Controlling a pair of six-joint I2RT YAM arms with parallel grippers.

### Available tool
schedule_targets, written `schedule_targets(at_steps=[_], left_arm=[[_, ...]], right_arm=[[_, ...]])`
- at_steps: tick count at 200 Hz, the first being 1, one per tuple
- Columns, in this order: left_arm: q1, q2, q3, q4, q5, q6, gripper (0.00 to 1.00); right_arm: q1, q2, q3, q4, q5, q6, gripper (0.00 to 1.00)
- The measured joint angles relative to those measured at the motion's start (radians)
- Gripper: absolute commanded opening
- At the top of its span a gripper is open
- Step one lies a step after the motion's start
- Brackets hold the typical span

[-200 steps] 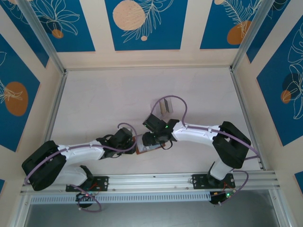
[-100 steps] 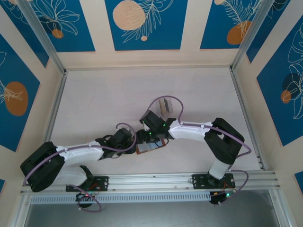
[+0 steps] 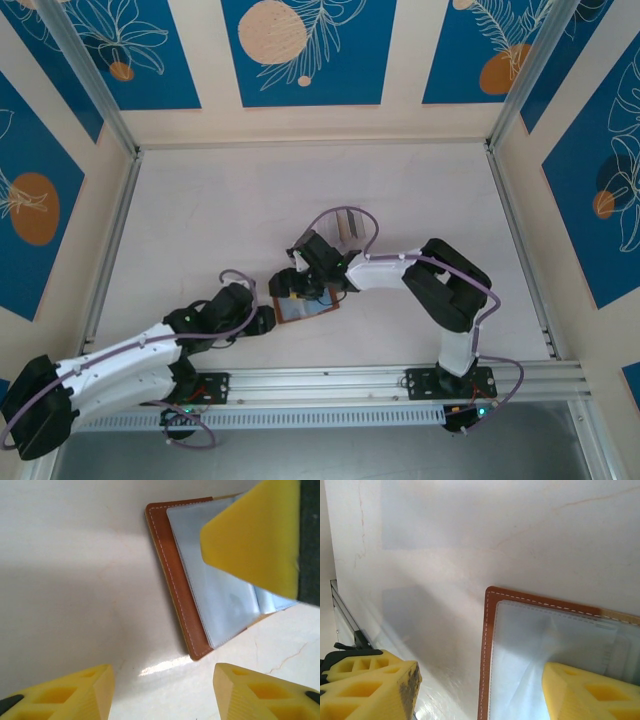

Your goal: Put the credit cards into the card holder

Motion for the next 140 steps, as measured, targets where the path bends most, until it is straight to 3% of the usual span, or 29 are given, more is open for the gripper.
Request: schedule_targets(at_steps=[31, 86, 114, 140], left_arm=[[0.0, 0.034, 0.041, -0.037, 0.002, 0.016, 0.59], [0.011, 0.234, 0.174, 0.005, 0.02, 0.06, 0.59], [0.022, 0.327, 0.228, 0.029, 0.026, 0.084, 0.57], [0.038, 0.367, 0.254, 0.026, 0.019, 0.122, 0.57]], right_arm=[[0.005, -0.056, 0.005, -0.084, 0.043, -0.03, 0.69], [-0.009, -0.193, 0.128, -0.338, 0.126, -0.142, 0.67], [-0.072, -0.269, 0.154, -0.45, 0.18, -0.187, 0.6], [-0.201, -0.315, 0.186, -0.56, 0.27, -0.219, 0.5]])
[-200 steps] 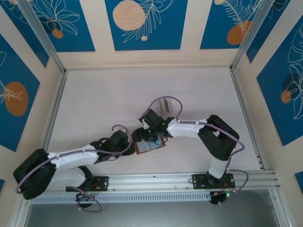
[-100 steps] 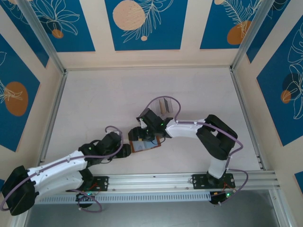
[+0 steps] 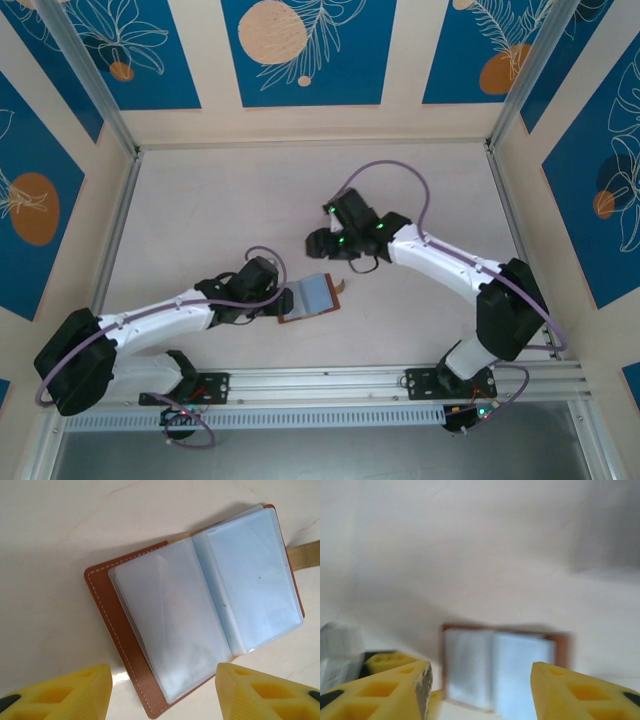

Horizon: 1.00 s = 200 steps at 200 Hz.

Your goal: Put the credit cards into the card holder

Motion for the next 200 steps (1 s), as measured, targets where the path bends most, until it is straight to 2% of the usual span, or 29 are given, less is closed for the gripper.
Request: schedule_targets(at_steps=[24, 49, 121, 200], left_arm=[[0.015, 0.03, 0.005, 0.003, 0.001, 0.043, 0.57], [0.031, 0.098, 0.029, 0.01, 0.008, 0.087, 0.54], [0.043, 0.222, 0.047, 0.102, 0.051, 0.134, 0.5], [0.046, 0.229, 0.025, 0.166, 0.064, 0.133, 0.49]], right_arm=[[-0.105, 0.008, 0.068, -0.081, 0.087, -0.029, 0.45], [-0.157, 0.06, 0.149, -0.133, 0.141, -0.058, 0.4], [-0.167, 0.402, 0.499, -0.263, 0.246, -0.146, 0.33], [-0.167, 0.608, 0.777, -0.393, 0.346, -0.198, 0.25]])
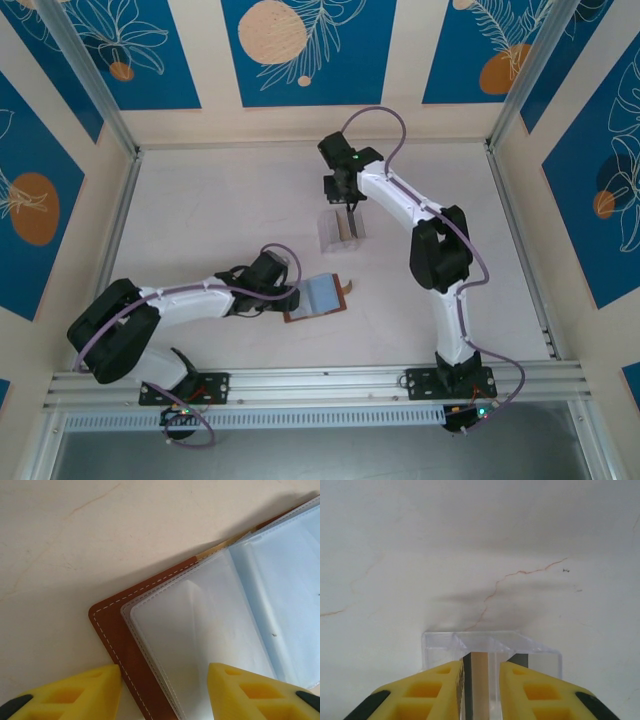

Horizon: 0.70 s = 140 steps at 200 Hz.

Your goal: Put the credit cards into the card holder

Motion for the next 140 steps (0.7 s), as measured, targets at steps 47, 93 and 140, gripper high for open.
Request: schedule_targets(at_steps=[47, 93, 140], left_arm=[[0.0, -0.003, -0.011, 0.019, 0.0, 0.0, 0.49], [0.001, -0.003, -0.013, 0.024, 0.0, 0.0, 0.48], [0.002, -0.005, -0.017, 0.028, 0.001, 0.0, 0.48]], right_arm=[[0.0, 0.04, 0.038, -0.055, 0.024, -0.008, 0.25], [0.0, 0.067, 0.047, -0.086, 0.029, -0.015, 0.23], [0.0, 0.097, 0.069, -0.097, 0.032, -0.019, 0.19]])
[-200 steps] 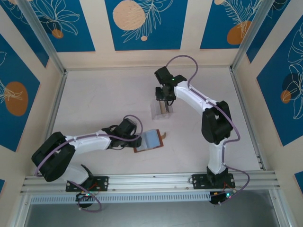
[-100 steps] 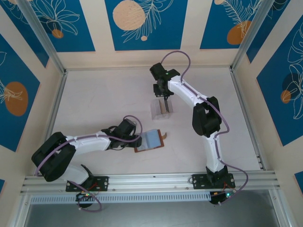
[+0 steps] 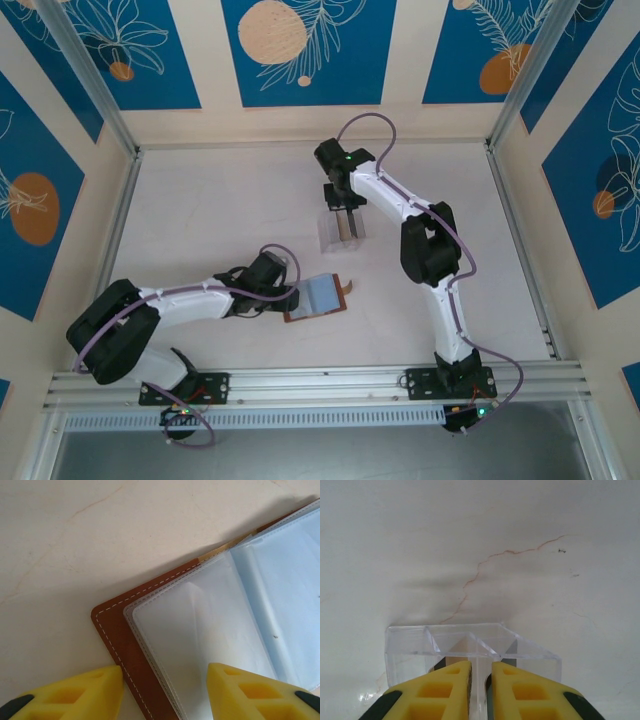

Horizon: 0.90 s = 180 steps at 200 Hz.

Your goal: Put the credit cards into the card holder

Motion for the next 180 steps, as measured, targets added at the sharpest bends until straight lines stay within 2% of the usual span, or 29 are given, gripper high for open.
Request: schedule_targets(at_steps=[103, 149, 180], left_arm=[[0.0, -0.003, -0.007, 0.011, 0.002, 0.0, 0.48], [0.0, -0.003, -0.007, 0.011, 0.003, -0.001, 0.48], [0.0, -0.003, -0.007, 0.011, 0.003, -0.003, 0.48]], right_arm=[[-0.005, 0.002, 0.016, -0.008, 0.017, -0.01, 0.13], [-0.009, 0.007, 0.021, -0.013, 0.018, -0.013, 0.18], [-0.011, 0.01, 0.024, -0.018, 0.018, -0.014, 0.18]])
